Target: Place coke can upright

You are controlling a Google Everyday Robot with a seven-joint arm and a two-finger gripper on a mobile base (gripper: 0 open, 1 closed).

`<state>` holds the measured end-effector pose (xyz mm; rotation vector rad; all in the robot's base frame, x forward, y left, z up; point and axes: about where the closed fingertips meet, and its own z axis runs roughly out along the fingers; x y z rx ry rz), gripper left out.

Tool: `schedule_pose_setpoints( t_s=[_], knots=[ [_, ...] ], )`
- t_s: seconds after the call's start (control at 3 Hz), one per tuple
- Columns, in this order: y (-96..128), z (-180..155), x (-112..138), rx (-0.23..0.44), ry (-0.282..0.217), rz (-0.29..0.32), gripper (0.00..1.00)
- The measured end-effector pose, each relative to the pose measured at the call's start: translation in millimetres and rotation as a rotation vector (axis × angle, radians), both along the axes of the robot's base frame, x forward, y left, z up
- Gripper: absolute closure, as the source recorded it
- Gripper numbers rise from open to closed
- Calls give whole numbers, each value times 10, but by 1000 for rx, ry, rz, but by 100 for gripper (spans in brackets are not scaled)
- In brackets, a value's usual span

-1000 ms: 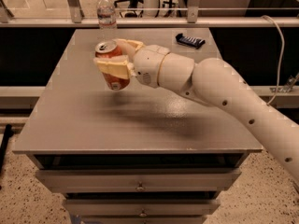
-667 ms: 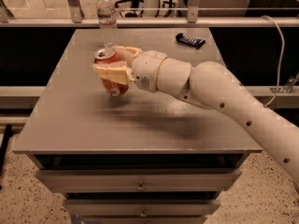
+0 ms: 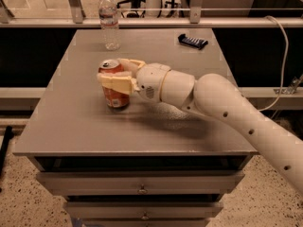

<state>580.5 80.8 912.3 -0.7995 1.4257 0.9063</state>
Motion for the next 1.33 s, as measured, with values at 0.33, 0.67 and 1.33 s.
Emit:
schedule_pose_setpoints(
  t_s=[0.33,0.67,1.33],
  knots=[
    [-58,-101,-65,27,-8,2,38],
    [-162,-141,-174,25,-32,1,16],
    [-528,-58,-382,-73,-53,38,0]
  ],
)
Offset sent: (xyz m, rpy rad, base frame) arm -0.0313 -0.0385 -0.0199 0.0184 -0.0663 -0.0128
